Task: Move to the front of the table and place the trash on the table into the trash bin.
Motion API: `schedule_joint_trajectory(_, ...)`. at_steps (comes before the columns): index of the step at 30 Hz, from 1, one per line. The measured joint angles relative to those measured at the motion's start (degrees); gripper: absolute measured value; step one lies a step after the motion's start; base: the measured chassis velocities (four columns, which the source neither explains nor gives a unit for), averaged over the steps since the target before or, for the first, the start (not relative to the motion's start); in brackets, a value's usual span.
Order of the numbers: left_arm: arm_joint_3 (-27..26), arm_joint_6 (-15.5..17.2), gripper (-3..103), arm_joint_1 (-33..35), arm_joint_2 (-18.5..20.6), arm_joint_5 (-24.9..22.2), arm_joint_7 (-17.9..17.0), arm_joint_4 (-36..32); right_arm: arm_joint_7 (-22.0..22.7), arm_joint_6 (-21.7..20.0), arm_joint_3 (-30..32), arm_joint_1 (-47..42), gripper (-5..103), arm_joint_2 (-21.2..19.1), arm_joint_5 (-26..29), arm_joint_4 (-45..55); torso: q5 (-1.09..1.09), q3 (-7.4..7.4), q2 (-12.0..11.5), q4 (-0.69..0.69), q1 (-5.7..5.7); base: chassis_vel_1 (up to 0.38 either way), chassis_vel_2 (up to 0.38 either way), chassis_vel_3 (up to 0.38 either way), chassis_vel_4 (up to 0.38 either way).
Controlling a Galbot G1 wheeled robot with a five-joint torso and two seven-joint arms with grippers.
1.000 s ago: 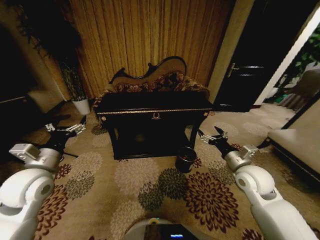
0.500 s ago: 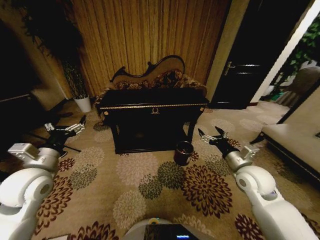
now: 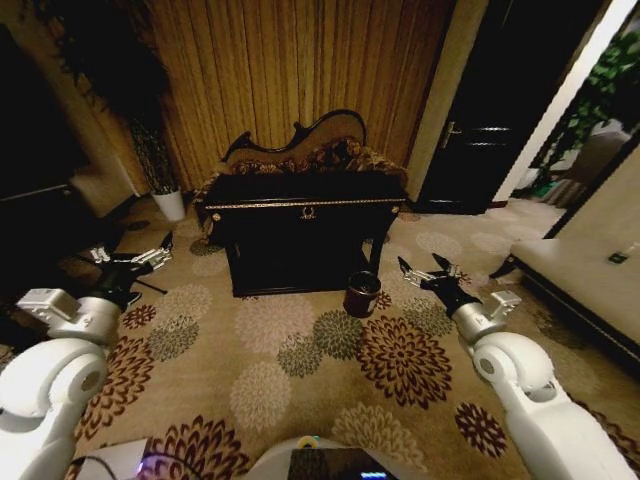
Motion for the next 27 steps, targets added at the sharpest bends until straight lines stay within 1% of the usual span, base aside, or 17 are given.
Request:
schedule_joint_trajectory(1,0.00,0.00,100,-0.02,0.03,0.00,-0.02,-0.07,0.00,0.58,-0.10,0.01,100,0.00,0.00,-0.21,0.00,-0.02,0.01,0.01,-0.03,0.174,-0.175,-0.194,0.123)
schedule_joint_trajectory(2,0.00,0.00,100,-0.02,0.02,0.00,-0.04,-0.20,0.01,1.32,-0.27,0.03,100,0.04,-0.01,-0.56,0.00,-0.03,0.04,-0.01,-0.06,0.168,-0.136,-0.194,0.130)
schedule_joint_trajectory(4,0.00,-0.01,100,0.04,-0.06,0.00,-0.07,-0.31,0.01,1.61,-0.35,0.05,100,0.10,-0.01,-0.73,0.00,-0.03,0.04,-0.02,-0.06,0.168,-0.109,-0.151,0.130)
schedule_joint_trajectory(6,0.02,-0.01,100,0.34,-0.47,0.06,-0.15,-0.61,0.04,1.93,-0.46,0.06,100,0.42,-0.04,-1.10,0.00,-0.03,0.04,0.02,-0.06,0.042,-0.040,-0.016,0.025)
schedule_joint_trajectory(12,0.13,-0.01,100,0.84,-1.19,0.29,-0.42,-1.05,0.27,2.01,-0.60,0.02,100,0.84,-0.02,-1.54,0.00,0.03,-0.03,0.01,0.06,-0.032,0.018,0.030,-0.007)
schedule_joint_trajectory(13,0.13,-0.01,100,0.98,-1.38,0.32,-0.60,-1.16,0.45,2.01,-0.62,0.04,100,0.93,0.05,-1.62,0.00,0.03,-0.03,-0.02,0.06,0.000,0.000,0.000,0.000)
schedule_joint_trajectory(18,-0.10,-0.01,100,2.00,-2.48,0.62,-1.05,-1.73,1.12,1.43,-0.56,0.09,100,1.00,0.13,-1.55,0.00,-0.01,0.01,0.01,-0.03,0.000,0.000,0.000,0.000)
schedule_joint_trajectory(27,-0.18,-0.02,100,3.19,-4.08,1.64,-0.97,-1.89,1.54,0.94,-0.54,-0.32,100,0.77,-0.44,1.56,-0.01,-0.01,0.00,0.00,-0.02,0.000,0.000,0.000,0.000)
